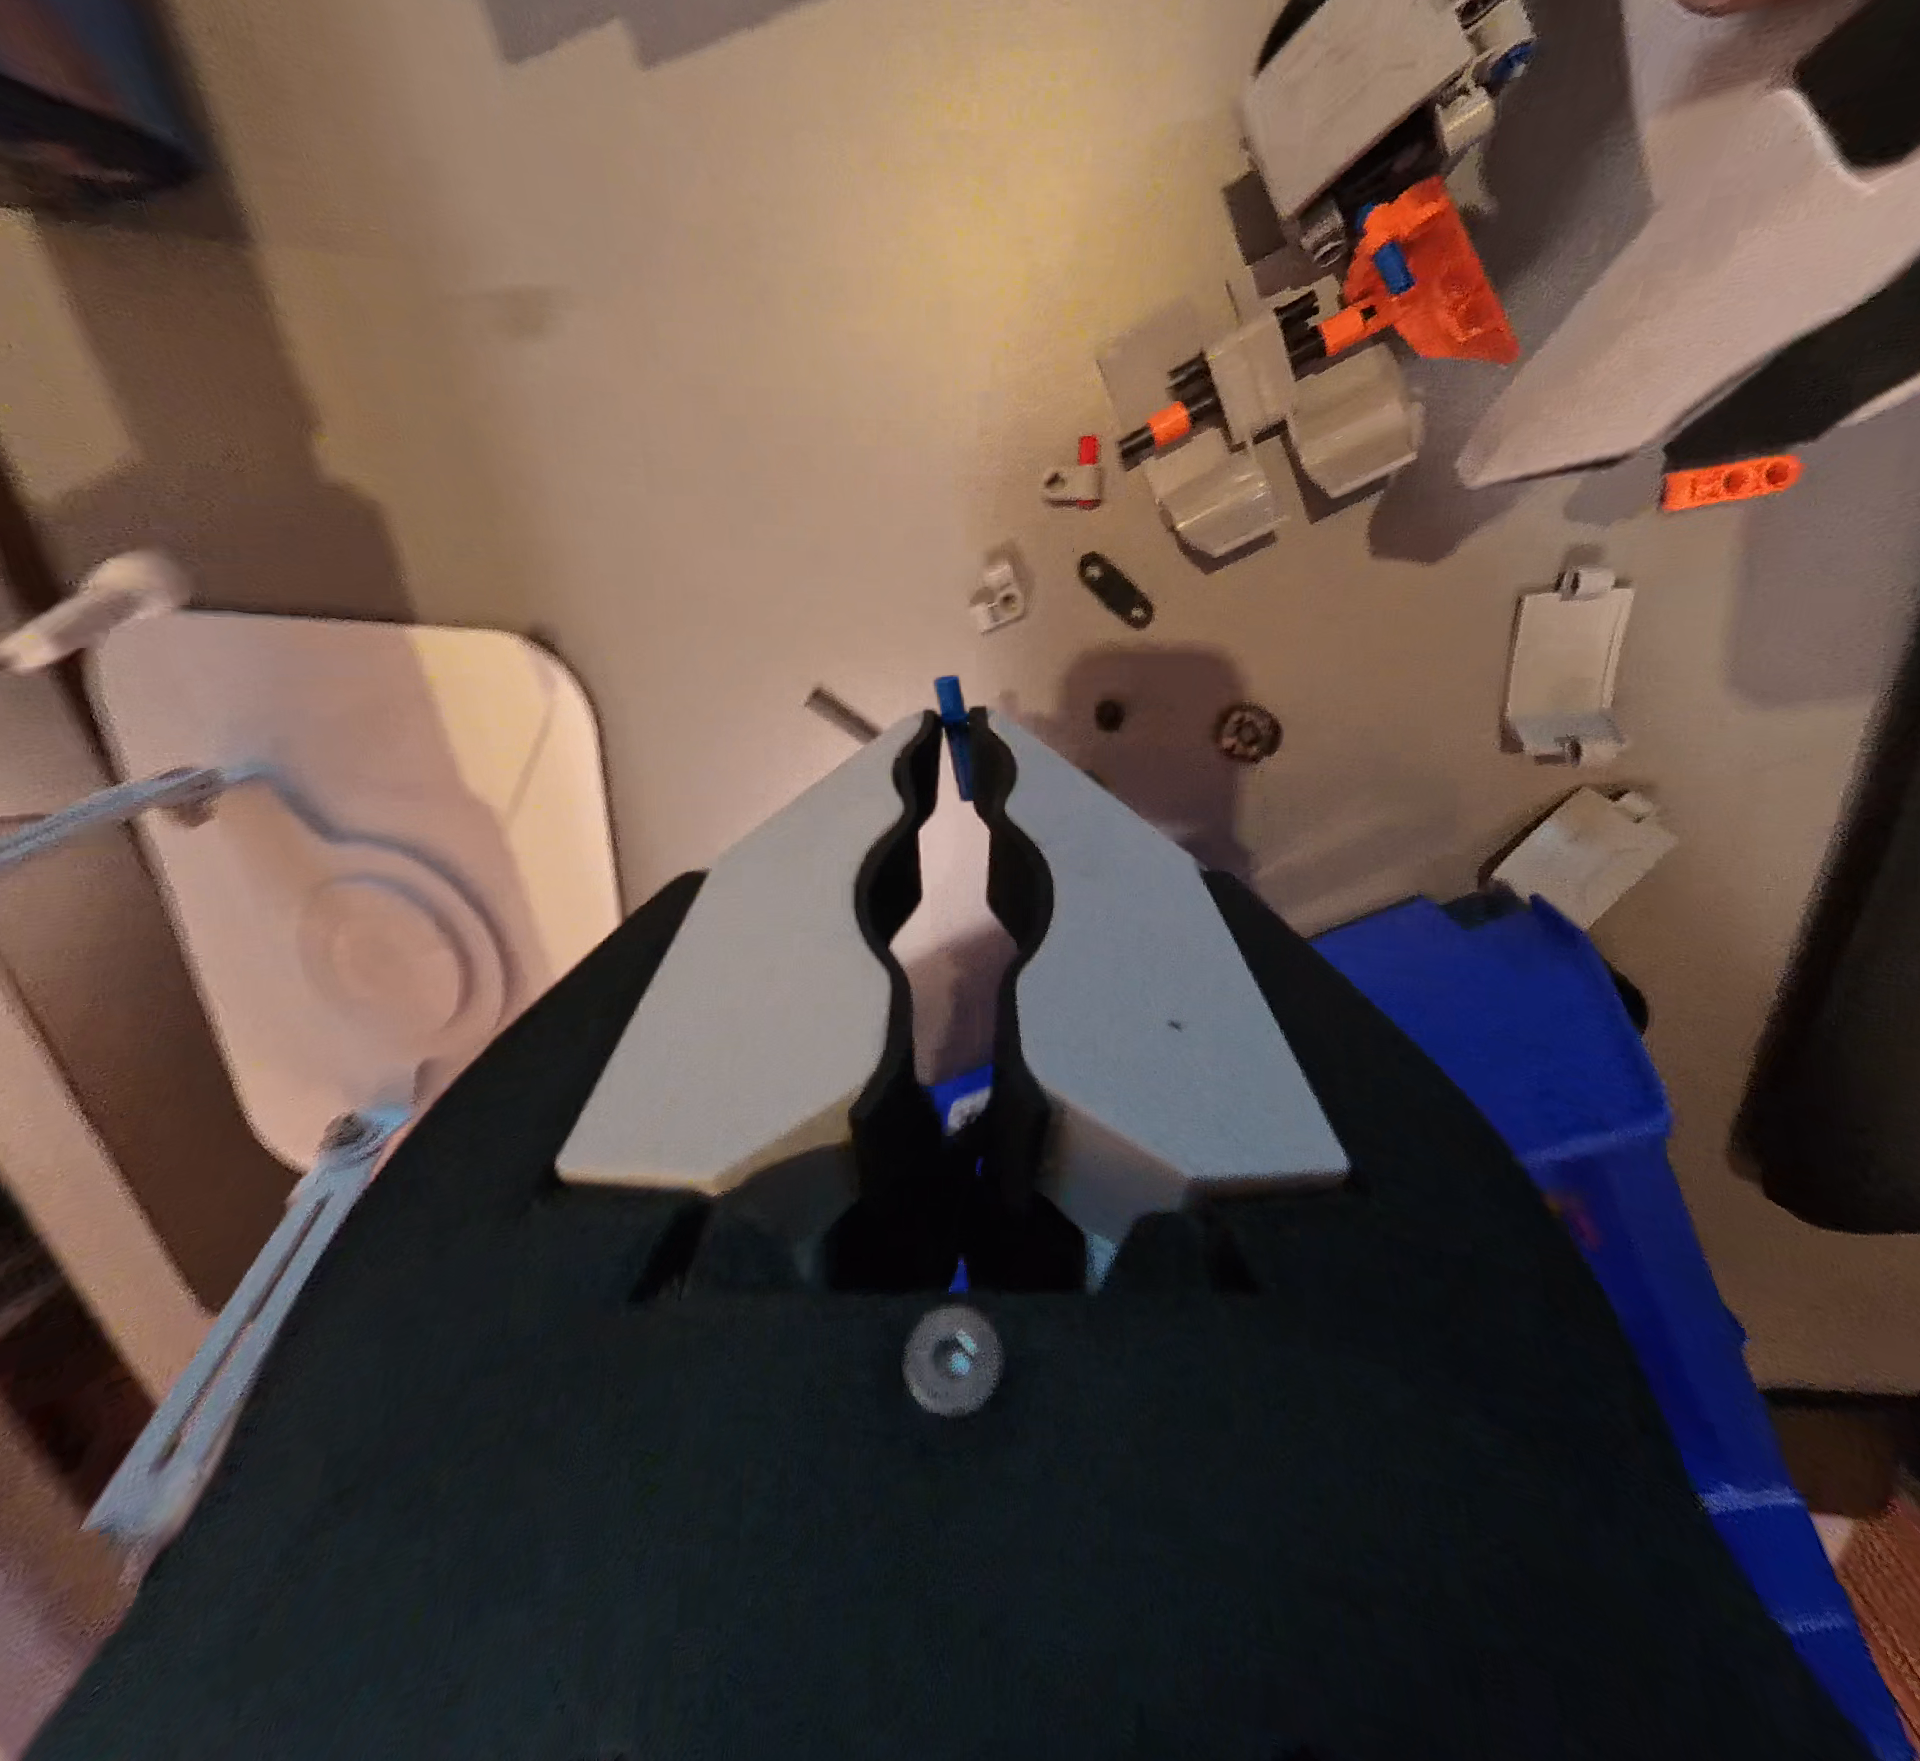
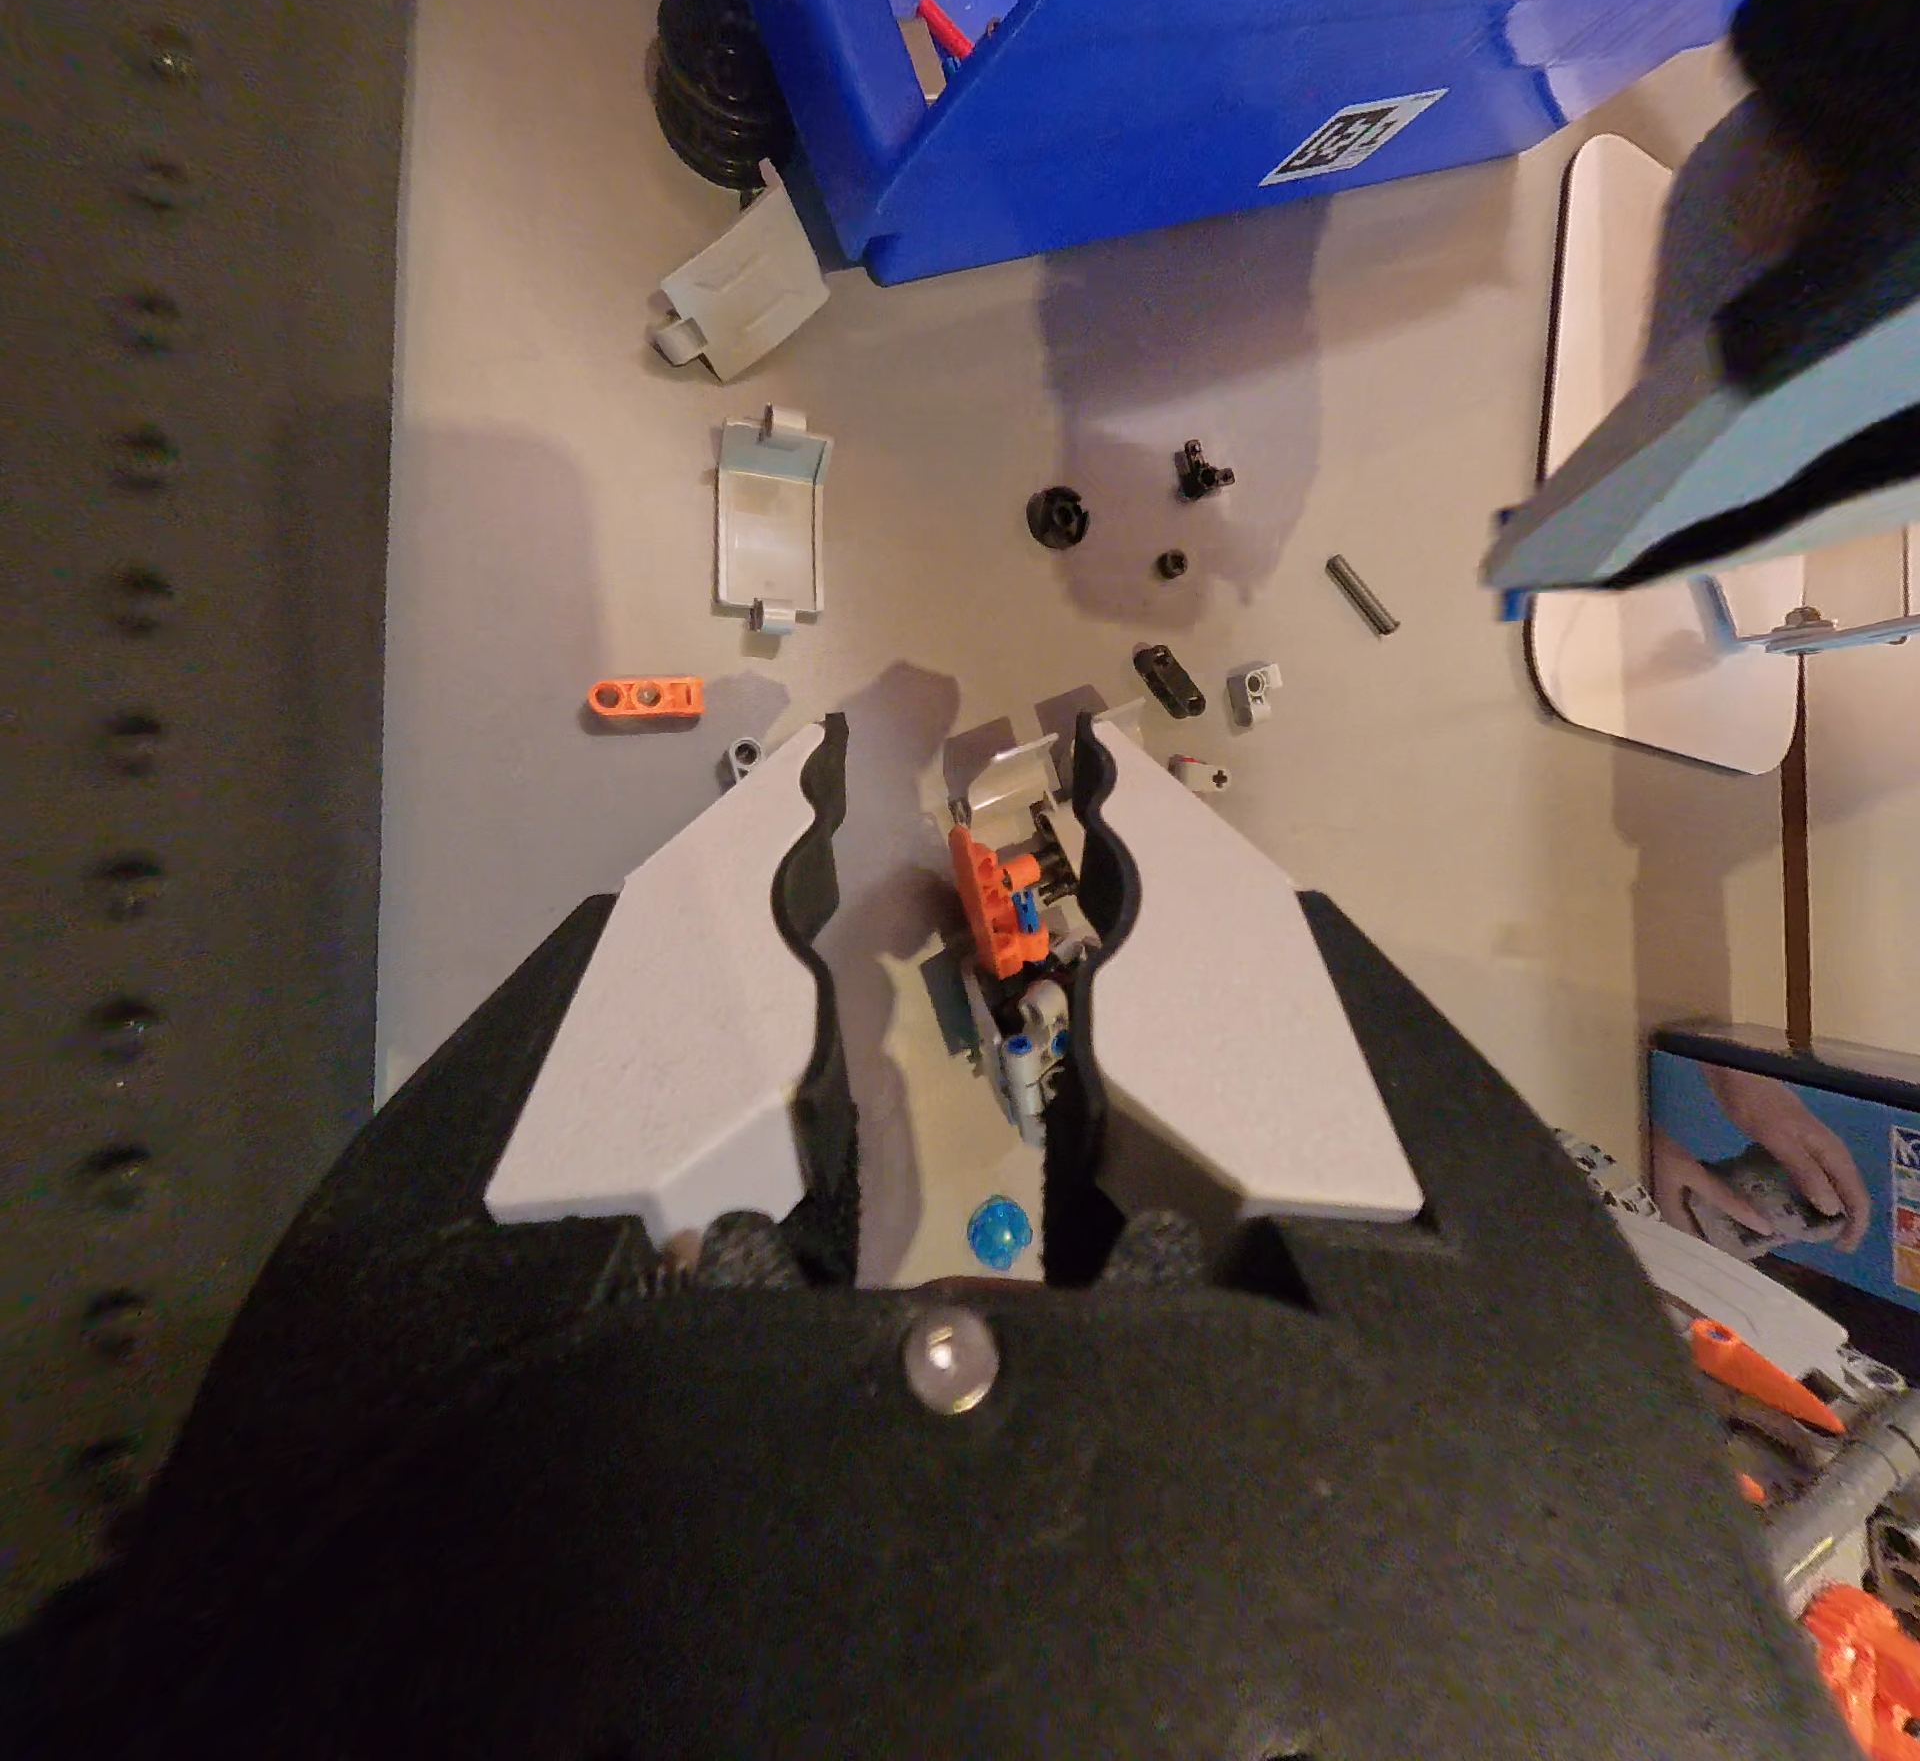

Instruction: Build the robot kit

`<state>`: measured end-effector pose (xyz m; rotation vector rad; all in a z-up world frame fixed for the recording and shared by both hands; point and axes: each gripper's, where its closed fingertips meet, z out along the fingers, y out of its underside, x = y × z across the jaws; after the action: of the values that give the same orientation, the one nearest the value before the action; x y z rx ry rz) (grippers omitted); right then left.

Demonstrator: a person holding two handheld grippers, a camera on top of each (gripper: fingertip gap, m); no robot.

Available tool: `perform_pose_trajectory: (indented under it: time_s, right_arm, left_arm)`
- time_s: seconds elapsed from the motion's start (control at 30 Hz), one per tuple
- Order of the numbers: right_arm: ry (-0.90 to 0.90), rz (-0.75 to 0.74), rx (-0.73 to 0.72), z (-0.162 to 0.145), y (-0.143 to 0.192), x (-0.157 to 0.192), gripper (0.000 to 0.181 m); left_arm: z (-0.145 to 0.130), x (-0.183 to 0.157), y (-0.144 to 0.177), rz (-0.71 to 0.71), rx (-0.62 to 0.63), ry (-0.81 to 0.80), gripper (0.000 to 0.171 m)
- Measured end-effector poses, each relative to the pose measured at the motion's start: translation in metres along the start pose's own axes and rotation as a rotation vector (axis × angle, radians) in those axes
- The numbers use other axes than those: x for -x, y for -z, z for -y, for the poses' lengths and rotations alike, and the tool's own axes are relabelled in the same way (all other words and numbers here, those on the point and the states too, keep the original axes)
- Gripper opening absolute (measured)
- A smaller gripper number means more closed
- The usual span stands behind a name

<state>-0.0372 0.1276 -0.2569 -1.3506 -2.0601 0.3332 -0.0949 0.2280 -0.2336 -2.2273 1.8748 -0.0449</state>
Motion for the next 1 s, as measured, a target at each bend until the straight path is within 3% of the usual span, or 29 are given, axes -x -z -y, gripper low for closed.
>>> perform_pose_trajectory:
  time_s: [0.27, 0.4, 0.53, 0.8, 1.0]
  right_arm:
    - [0.004, 0.005, -0.002, -0.001, 0.001, 0.002, 0.041]
    - [0.005, 0.008, 0.0, -0.001, 0.001, 0.003, 0.042]
    - [0.004, 0.009, 0.003, -0.002, 0.0, 0.003, 0.042]
    - [0.009, 0.008, 0.0, 0.0, 0.001, 0.004, 0.041]
    - [0.012, 0.007, -0.001, 0.0, 0.0, 0.004, 0.042]
  left_arm:
    - [-0.002, -0.022, -0.057, -0.147, 0.102, -0.033, 0.003]
    - [-0.003, -0.027, -0.066, -0.167, 0.099, -0.024, 0.004]
    - [-0.004, -0.026, -0.068, -0.154, 0.081, -0.004, 0.018]
    - [-0.007, -0.005, -0.011, -0.022, -0.05, 0.04, 0.02]
    - [-0.058, 0.0, 0.045, 0.077, -0.055, 0.125, 0.018]
